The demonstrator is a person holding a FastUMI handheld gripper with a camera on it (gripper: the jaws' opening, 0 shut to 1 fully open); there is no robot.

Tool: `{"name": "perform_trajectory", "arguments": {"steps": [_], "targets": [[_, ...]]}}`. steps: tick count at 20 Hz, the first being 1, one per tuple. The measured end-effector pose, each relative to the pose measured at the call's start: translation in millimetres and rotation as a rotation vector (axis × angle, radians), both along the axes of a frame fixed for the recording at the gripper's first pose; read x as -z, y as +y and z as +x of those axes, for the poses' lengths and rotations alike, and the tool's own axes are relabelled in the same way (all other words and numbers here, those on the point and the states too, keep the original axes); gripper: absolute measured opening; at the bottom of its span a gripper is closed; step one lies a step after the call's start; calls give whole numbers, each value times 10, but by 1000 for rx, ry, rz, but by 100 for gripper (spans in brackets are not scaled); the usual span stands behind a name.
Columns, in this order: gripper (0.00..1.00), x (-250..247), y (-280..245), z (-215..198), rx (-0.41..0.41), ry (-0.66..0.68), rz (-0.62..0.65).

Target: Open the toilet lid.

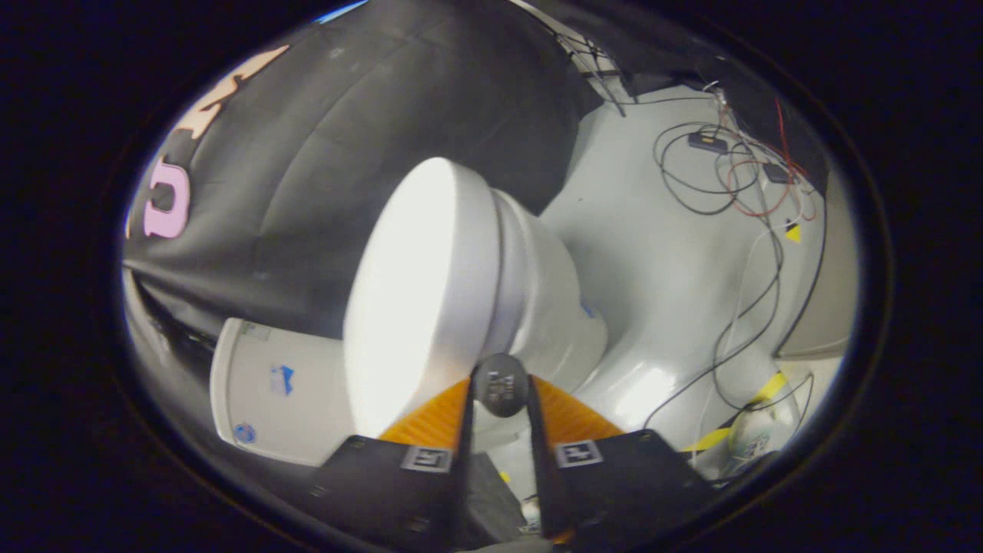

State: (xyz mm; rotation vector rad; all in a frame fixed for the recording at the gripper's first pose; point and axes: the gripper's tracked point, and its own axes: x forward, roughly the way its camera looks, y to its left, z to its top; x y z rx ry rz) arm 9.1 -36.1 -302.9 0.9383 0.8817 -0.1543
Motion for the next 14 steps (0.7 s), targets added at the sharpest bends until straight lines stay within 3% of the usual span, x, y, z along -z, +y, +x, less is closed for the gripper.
{"name": "perform_trajectory", "arguments": {"steps": [2,5,7,10,14], "targets": [[21,-7,90,46,33,-10,72],[22,-11,24,105,23,-43,71],[3,60,32,142,59,-42,124],[3,-67,37,93,64,-49,147],[2,-150,60,72,2,-49,60]]}}
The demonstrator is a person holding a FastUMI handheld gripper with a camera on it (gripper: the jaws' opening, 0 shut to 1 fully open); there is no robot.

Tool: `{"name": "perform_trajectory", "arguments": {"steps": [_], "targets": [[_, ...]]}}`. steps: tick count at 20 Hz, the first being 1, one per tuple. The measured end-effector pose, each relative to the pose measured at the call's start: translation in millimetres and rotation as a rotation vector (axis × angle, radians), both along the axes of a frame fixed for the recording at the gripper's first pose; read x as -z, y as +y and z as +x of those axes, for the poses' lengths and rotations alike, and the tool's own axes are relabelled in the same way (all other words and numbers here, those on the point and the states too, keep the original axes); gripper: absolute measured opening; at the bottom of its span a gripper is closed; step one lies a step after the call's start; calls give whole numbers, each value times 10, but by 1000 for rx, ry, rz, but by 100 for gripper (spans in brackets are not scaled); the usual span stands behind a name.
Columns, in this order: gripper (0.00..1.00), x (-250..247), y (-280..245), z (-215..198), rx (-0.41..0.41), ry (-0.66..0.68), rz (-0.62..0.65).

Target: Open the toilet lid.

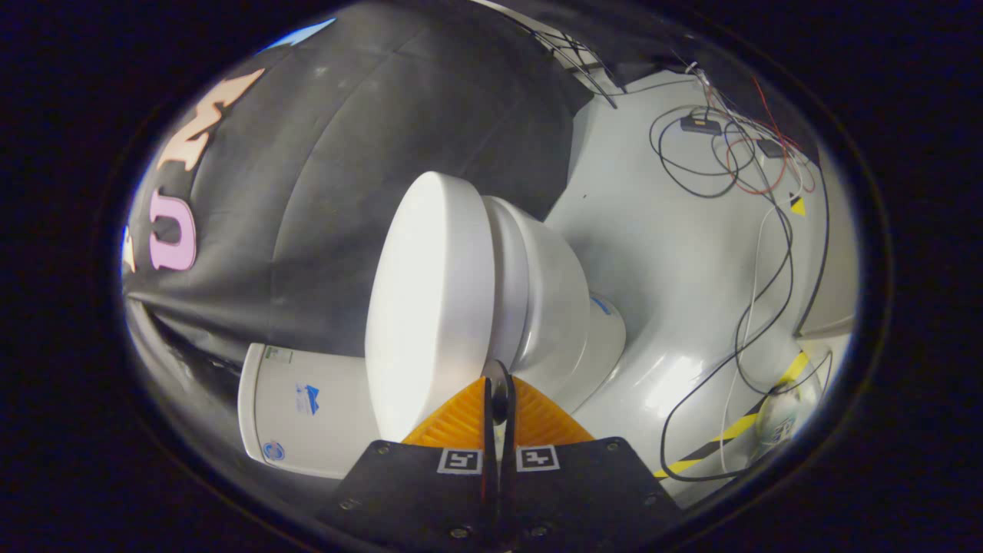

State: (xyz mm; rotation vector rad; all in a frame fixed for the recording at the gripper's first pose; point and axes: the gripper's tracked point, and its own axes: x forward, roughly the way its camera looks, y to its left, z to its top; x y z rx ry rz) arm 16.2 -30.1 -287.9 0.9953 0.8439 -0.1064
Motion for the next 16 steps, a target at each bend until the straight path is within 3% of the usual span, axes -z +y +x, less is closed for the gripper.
{"name": "perform_trajectory", "arguments": {"steps": [7,11,16], "targets": [[2,-141,39,-28,-17,14,-39],[3,-312,85,-3,-80,-12,-137],[2,-569,172,-1,-97,-75,-106]]}}
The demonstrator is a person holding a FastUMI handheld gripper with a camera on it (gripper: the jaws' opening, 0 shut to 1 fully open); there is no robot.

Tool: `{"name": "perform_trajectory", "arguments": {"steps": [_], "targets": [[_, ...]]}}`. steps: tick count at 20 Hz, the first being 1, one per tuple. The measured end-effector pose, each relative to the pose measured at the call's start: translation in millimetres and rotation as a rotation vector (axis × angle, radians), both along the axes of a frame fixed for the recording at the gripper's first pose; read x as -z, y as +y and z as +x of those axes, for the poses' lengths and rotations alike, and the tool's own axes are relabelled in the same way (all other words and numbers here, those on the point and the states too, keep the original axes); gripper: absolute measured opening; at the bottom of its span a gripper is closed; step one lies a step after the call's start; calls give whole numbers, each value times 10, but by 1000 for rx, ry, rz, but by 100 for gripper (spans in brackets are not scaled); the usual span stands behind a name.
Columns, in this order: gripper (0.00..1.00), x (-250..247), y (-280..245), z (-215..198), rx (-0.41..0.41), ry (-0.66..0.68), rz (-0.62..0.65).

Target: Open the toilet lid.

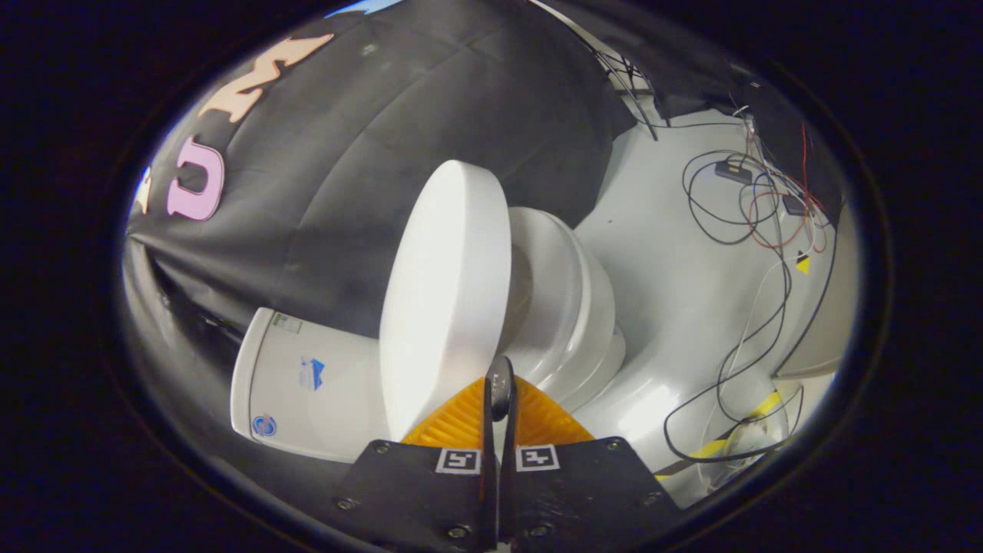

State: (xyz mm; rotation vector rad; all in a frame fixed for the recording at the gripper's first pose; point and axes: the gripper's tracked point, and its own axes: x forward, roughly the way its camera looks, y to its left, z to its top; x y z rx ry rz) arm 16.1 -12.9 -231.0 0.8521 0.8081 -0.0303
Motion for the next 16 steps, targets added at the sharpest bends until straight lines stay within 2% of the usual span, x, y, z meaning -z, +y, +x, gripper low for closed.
{"name": "perform_trajectory", "arguments": {"steps": [6,16], "targets": [[2,-181,76,7,0,-44,44],[2,-493,208,-5,-20,-102,-25]]}}
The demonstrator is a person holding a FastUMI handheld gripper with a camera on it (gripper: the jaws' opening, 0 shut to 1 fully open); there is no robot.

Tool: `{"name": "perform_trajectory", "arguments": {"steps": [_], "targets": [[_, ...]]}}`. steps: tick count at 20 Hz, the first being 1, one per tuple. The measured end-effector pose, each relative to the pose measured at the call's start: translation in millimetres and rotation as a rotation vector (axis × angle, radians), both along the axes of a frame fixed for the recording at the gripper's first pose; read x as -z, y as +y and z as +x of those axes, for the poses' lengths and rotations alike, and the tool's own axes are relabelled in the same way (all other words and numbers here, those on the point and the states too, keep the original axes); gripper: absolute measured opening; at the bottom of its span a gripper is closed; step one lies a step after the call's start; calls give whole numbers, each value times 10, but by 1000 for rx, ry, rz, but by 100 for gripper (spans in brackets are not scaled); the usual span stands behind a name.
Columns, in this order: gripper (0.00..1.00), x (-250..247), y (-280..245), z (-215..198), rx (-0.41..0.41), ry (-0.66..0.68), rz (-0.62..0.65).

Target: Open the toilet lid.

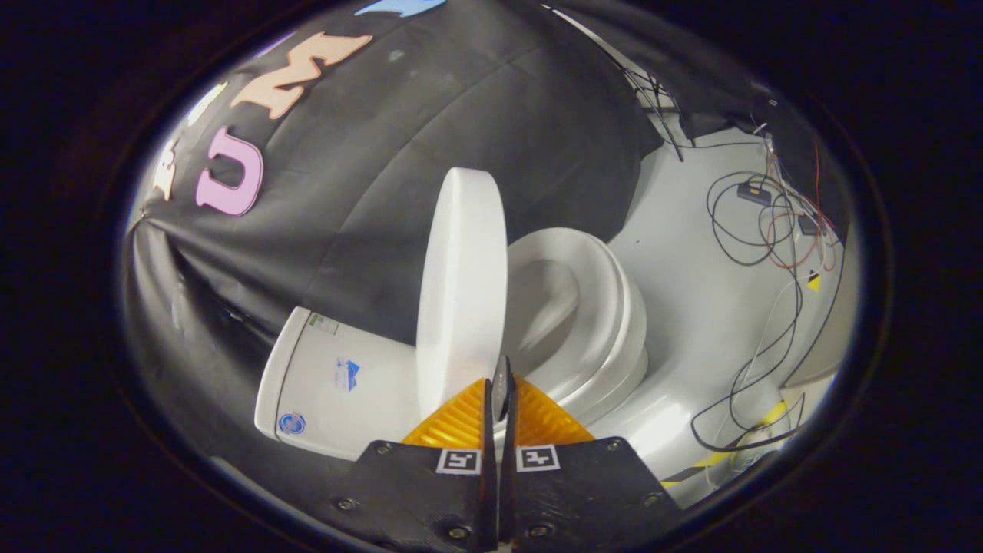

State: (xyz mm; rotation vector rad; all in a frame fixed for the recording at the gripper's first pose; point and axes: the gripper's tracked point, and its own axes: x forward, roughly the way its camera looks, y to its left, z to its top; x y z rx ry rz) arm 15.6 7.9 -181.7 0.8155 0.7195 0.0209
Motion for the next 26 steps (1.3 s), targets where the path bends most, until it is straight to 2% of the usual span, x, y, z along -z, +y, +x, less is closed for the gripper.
{"name": "perform_trajectory", "arguments": {"steps": [12,20,26], "targets": [[2,-329,182,-14,-114,-103,-180],[2,-462,274,-13,-128,-135,-185],[2,-539,436,-83,-176,-159,-247]]}}
